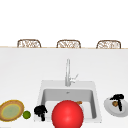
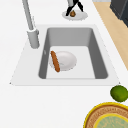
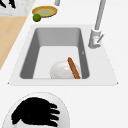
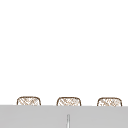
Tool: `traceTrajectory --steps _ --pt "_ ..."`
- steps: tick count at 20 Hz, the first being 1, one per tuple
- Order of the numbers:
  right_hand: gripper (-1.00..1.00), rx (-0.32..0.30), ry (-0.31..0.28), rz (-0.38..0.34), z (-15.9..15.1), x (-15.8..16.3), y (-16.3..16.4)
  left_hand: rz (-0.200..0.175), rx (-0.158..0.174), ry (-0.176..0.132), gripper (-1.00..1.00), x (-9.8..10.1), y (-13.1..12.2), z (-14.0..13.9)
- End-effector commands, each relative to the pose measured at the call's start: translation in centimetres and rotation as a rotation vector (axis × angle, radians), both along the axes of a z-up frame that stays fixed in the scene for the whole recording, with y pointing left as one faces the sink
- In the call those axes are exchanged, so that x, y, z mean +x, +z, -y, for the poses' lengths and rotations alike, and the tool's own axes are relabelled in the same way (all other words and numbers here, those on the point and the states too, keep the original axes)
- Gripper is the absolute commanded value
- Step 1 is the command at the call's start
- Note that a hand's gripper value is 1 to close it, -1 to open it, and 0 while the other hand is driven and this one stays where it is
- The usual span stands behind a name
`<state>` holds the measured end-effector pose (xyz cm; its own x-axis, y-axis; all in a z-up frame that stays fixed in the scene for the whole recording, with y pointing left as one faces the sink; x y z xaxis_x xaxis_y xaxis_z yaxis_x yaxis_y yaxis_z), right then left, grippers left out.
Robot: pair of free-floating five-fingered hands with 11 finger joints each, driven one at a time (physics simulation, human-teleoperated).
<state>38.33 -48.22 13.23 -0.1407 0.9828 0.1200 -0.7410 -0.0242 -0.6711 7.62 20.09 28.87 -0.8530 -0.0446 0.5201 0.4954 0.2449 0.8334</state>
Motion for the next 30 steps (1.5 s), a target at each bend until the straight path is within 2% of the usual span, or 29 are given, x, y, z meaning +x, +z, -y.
traceTrajectory --steps 1,4,7,8,9,14,16,18,22,30 --pt "-1.0 -0.046 0.0 0.0 -1.1 0.0 -1.1 0.0 0.0 0.0 0.0 0.0 0.0 0.0" --pt "-1.0 -0.055 -0.004 -0.038 -1.3 0.4 -1.5 0.0 0.0 0.0 0.0 0.0 0.0 0.0" --pt "-1.0 -0.042 -0.004 -0.016 -0.8 -0.1 -1.3 0.0 0.0 0.0 0.0 0.0 0.0 0.0" --pt "1.0 -0.042 -0.004 -0.014 -0.9 -0.1 -1.3 0.0 0.0 0.0 0.0 0.0 0.0 0.0" --pt "1.0 -0.053 0.008 0.025 -1.1 -0.2 -1.1 0.0 0.0 0.0 0.0 0.0 0.0 0.0" --pt "1.0 -0.073 0.0 0.186 -1.8 0.2 -0.8 0.0 0.0 0.0 0.0 0.0 0.0 0.0" --pt "1.0 -0.066 -0.03 0.266 -1.5 0.2 -0.2 0.0 0.0 0.0 0.0 0.0 0.0 0.0" --pt "1.0 -0.045 -0.041 0.236 -2.0 0.5 0.8 0.0 0.0 0.0 0.0 0.0 0.0 0.0" --pt "1.0 -0.023 -0.083 0.256 -3.6 -0.2 3.2 0.0 0.0 0.0 0.0 0.0 0.0 0.0" --pt "1.0 -0.02 -0.063 0.244 -7.1 -0.9 7.0 0.0 0.0 0.0 0.0 0.0 0.0 0.0"
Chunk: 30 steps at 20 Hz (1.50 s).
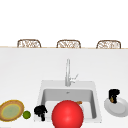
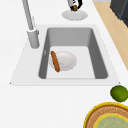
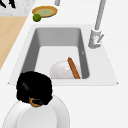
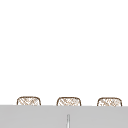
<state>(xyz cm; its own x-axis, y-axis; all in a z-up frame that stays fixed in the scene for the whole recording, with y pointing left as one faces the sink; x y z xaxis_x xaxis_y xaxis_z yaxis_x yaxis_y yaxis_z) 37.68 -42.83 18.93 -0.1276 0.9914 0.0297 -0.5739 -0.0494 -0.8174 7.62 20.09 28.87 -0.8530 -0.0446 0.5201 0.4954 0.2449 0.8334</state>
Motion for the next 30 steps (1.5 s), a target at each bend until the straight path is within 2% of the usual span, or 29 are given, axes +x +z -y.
traceTrajectory --steps 1,6,21,26,30 --pt "1.0 0.04 -0.024 0.015 -2.3 -0.2 1.5 0.0 0.0 0.0 0.0 0.0 0.0 0.0" --pt "1.0 -0.004 -0.002 0.011 -6.2 0.0 1.2 0.0 0.0 0.0 0.0 0.0 0.0 0.0" --pt "1.0 -0.005 -0.003 0.006 -18.3 0.5 -0.1 0.0 0.0 0.0 0.0 0.0 0.0 0.0" --pt "1.0 0.014 -0.003 -0.004 -22.4 1.1 -1.5 0.0 0.0 0.0 0.0 0.0 0.0 0.0" --pt "1.0 0.061 -0.003 0.014 -25.4 1.5 -4.2 0.0 0.0 0.0 0.0 0.0 0.0 0.0"
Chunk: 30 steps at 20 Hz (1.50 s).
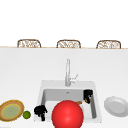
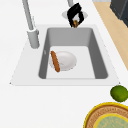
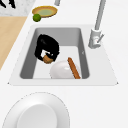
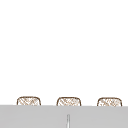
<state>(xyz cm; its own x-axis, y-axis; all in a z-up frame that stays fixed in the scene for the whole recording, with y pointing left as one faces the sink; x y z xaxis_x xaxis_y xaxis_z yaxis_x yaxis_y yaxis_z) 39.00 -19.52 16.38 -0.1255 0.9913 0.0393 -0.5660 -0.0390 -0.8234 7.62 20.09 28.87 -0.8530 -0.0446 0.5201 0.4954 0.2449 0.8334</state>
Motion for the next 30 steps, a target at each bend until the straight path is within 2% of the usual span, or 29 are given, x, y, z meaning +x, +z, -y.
traceTrajectory --steps 1,4,7,10,17,24,27,30 --pt "1.0 0.062 0.0 0.007 -2.7 0.3 -2.4 0.0 0.0 0.0 0.0 0.0 0.0 0.0" --pt "1.0 0.069 0.001 0.018 -5.1 0.5 -5.1 0.0 0.0 0.0 0.0 0.0 0.0 0.0" --pt "1.0 0.068 0.047 0.034 -6.1 0.7 -7.4 0.0 0.0 0.0 0.0 0.0 0.0 0.0" --pt "1.0 0.074 0.031 0.011 -7.0 1.4 -9.9 0.0 0.0 0.0 0.0 0.0 0.0 0.0" --pt "1.0 0.083 0.029 0.012 -9.6 1.5 -15.6 0.0 0.0 0.0 0.0 0.0 0.0 0.0" --pt "1.0 0.092 0.036 0.001 -10.3 3.9 -21.5 0.0 0.0 0.0 0.0 0.0 0.0 0.0" --pt "1.0 0.097 0.044 0.035 -10.4 5.0 -24.0 0.0 0.0 0.0 0.0 0.0 0.0 0.0" --pt "1.0 0.101 0.044 0.038 -10.5 6.5 -26.5 0.0 0.0 0.0 0.0 0.0 0.0 0.0"
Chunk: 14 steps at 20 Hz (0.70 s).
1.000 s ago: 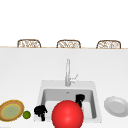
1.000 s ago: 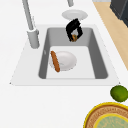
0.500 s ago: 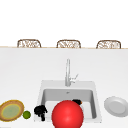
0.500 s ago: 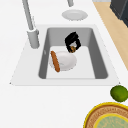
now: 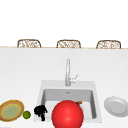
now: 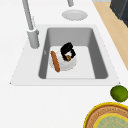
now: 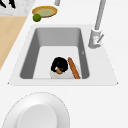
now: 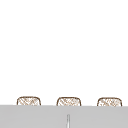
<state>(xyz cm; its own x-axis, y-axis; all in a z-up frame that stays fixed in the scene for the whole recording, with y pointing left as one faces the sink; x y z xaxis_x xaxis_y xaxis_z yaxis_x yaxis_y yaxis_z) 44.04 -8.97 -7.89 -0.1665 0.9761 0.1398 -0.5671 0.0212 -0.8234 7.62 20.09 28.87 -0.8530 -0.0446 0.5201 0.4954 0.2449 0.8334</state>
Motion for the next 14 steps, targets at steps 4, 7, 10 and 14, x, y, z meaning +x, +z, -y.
traceTrajectory --steps 4,7,10,14 --pt "-1.0 0.007 0.01 -0.041 0.0 2.1 -1.0 0.0 0.0 0.0 0.0 0.0 0.0 0.0" --pt "-1.0 0.015 0.007 -0.1 -0.1 2.8 -0.5 0.0 0.0 0.0 0.0 0.0 0.0 0.0" --pt "-1.0 0.005 0.018 -0.086 0.2 2.9 1.4 0.0 0.0 0.0 0.0 0.0 0.0 0.0" --pt "-1.0 0.013 0.025 -0.068 0.6 2.6 3.0 0.0 0.0 0.0 0.0 0.0 0.0 0.0"
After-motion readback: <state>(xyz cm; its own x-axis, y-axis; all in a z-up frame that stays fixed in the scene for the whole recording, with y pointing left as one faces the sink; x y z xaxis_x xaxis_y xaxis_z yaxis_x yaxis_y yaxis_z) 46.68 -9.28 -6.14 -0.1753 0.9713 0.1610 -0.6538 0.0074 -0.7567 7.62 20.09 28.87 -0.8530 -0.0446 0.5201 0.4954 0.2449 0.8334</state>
